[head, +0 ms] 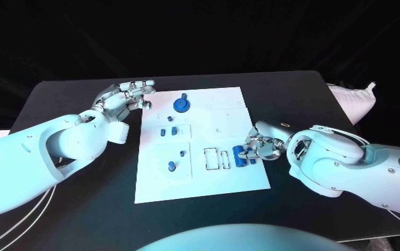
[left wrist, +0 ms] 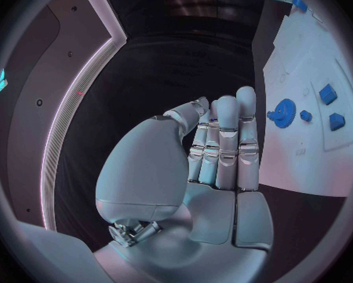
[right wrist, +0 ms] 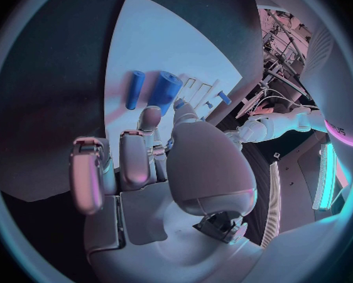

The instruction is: Assemble the parts on the task board

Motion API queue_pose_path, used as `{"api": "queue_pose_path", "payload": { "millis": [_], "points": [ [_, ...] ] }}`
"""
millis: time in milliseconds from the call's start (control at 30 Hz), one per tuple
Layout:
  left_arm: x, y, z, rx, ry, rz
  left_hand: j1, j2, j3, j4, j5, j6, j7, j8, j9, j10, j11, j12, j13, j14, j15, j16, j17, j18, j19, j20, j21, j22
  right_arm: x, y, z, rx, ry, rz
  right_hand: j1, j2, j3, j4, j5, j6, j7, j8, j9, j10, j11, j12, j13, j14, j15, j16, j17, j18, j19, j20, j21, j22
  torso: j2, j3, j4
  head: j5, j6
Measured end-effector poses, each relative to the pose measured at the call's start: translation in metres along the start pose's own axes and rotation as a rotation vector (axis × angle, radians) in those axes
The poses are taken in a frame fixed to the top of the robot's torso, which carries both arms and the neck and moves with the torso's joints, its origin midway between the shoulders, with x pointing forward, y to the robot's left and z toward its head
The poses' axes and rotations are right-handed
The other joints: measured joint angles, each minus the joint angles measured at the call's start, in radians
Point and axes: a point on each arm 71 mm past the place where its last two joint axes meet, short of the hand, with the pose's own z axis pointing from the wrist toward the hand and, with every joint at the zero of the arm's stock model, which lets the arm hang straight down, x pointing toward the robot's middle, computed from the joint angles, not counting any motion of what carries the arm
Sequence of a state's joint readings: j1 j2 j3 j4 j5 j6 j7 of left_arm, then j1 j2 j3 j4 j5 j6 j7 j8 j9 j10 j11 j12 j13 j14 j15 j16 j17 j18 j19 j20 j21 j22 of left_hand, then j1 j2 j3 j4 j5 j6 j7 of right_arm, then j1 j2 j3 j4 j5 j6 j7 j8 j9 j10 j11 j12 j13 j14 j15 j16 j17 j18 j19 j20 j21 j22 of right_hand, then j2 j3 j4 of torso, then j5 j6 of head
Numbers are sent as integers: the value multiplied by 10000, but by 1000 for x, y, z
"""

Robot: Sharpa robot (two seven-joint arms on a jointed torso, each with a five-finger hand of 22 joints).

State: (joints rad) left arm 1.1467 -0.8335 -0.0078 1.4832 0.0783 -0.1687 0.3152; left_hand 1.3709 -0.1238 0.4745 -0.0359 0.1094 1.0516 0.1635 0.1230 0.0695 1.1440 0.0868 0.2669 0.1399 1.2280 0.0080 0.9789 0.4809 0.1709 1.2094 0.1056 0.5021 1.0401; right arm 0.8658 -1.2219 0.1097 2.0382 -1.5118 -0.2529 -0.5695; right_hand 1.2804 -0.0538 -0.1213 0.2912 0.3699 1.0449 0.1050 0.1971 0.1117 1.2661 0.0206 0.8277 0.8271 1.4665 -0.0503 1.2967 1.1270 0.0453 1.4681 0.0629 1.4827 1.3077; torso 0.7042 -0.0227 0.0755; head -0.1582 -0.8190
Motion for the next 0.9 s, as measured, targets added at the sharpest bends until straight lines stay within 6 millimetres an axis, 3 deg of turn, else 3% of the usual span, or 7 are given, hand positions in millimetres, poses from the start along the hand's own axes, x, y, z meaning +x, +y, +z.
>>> {"api": "queue_pose_path", "payload": {
  "millis": [533, 700, 800, 900],
  "points": [
    [-1, 0, -1, -9, -11, 4, 0, 0, 0, 0, 0, 0, 0, 0, 0, 0, 0, 0, 0, -1, 1, 0, 1, 0, 0, 0, 0, 1, 17, 9, 15, -190, 270, -339, -40, 39, -113, 0, -2, 0, 0, 61, 55, 1, 3, 0, 143, 0, 1, 76, 38, 0, -1, 0, 46, -2, 0, -2, 20, 122, -104],
    [-1, 0, -1, -16, -5, 2, 0, 0, 0, 0, 0, 0, 0, 0, 0, 0, 0, 0, 0, -1, 1, 0, 1, 0, 0, 0, 0, 1, 18, 12, 18, -268, 164, -399, -35, 146, -126, 14, -9, 7, -1, 162, 116, 38, 40, 166, 379, 0, 1, 76, 0, 0, -1, 0, 45, -3, -7, -6, 12, 155, -116],
    [-1, 0, -2, -21, -2, 1, 0, 0, 0, 0, 0, 0, 0, 0, 0, 0, 0, 0, -1, -1, 1, 0, 1, 0, 0, 0, 0, 2, 19, 12, 19, -278, 91, -397, 44, 225, -169, 1, 41, 106, -95, 228, 124, 165, -19, 526, 774, 0, 2, 76, -15, 0, -23, -22, 46, -3, -11, -5, 7, 170, -109],
    [-2, 0, -2, -27, -3, 2, 0, 0, 0, 0, 0, 0, 0, 0, 0, 0, 0, 0, -1, -1, 1, 0, 1, 1, 0, 0, 0, 1, 19, 12, 19, -283, 9, -348, 252, 432, -166, -4, 118, 175, -137, 275, 168, 235, -19, 808, 1119, -20, -19, 145, 55, 0, -39, -37, 45, -3, -17, -8, 0, 178, -102]
  ]
}}
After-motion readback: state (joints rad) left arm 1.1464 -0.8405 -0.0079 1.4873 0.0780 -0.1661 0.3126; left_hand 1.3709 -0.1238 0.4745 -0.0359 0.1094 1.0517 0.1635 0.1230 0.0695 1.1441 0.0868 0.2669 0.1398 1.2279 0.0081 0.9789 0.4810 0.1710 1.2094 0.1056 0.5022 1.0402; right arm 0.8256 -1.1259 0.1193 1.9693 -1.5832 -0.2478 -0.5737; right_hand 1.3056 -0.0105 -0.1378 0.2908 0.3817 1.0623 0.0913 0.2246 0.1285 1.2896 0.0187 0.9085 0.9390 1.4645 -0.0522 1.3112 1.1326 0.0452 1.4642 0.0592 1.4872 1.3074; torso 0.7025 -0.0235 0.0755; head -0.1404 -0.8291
